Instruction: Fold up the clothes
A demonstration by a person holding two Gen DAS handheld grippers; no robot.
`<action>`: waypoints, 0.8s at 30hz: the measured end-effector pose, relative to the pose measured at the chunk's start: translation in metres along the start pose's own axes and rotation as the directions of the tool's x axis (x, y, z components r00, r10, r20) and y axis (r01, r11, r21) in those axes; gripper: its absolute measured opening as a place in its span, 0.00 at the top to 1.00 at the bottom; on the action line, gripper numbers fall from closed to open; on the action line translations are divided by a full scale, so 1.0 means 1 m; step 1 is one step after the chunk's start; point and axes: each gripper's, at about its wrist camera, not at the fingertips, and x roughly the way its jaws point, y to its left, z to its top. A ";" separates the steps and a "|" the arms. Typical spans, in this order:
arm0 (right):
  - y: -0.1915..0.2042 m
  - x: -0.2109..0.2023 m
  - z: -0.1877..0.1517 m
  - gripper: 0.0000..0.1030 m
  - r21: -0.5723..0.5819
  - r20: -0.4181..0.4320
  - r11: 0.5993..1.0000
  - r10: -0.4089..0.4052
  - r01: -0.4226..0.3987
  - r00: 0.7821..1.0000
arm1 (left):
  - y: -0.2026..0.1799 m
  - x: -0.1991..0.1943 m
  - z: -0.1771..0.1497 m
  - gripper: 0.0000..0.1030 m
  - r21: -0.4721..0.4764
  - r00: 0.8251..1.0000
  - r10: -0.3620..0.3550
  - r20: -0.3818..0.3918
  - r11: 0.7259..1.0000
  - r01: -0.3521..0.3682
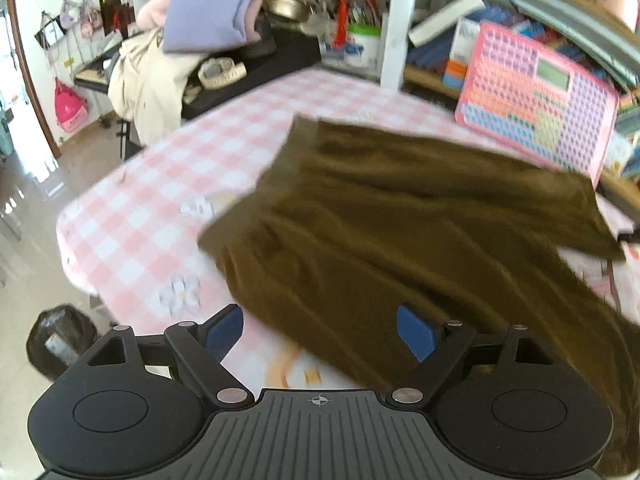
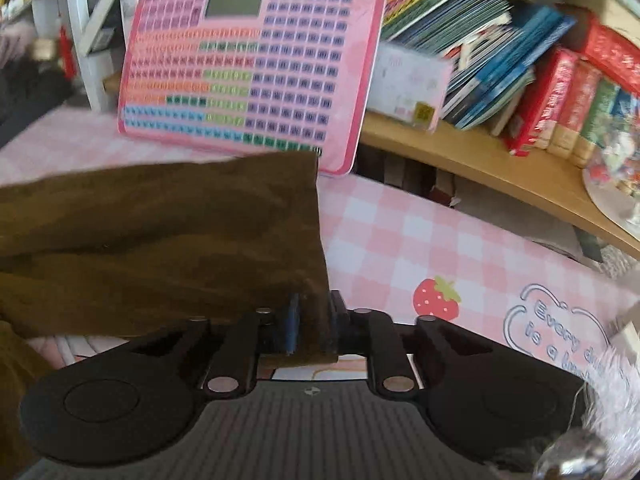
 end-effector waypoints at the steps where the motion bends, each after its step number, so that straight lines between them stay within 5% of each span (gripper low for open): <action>1: 0.002 -0.005 -0.001 0.78 0.009 0.007 1.000 0.012 -0.012 1.000 | 0.006 0.004 0.009 0.16 -0.003 1.000 -0.005 0.020 1.000 0.005; 7: 0.023 -0.052 -0.028 0.75 0.054 0.013 0.998 0.040 -0.040 0.999 | 0.047 0.046 0.072 0.18 -0.004 0.992 -0.075 0.106 0.997 0.075; 10: 0.042 -0.073 -0.048 0.73 0.099 -0.004 0.995 0.029 -0.028 1.000 | 0.061 0.078 0.100 0.29 0.007 0.985 -0.135 0.111 0.991 0.135; 14: 0.077 -0.100 -0.080 0.71 0.159 -0.037 0.987 -0.016 0.022 0.999 | 0.067 0.126 0.129 0.48 0.009 0.970 -0.234 0.071 0.972 0.234; 17: 0.108 -0.111 -0.105 0.67 0.214 -0.092 0.973 -0.072 0.090 0.993 | 0.069 0.162 0.143 0.51 0.012 0.958 -0.288 0.015 0.958 0.288; 21: 0.150 -0.112 -0.131 0.66 0.203 -0.168 0.956 -0.181 0.214 0.969 | 0.072 0.198 0.153 0.60 -0.029 0.925 -0.377 -0.053 0.926 0.376; 24: 0.167 -0.110 -0.140 0.66 0.216 -0.200 0.931 -0.251 0.293 0.947 | 0.076 0.217 0.157 0.87 -0.083 0.880 -0.465 -0.099 0.885 0.458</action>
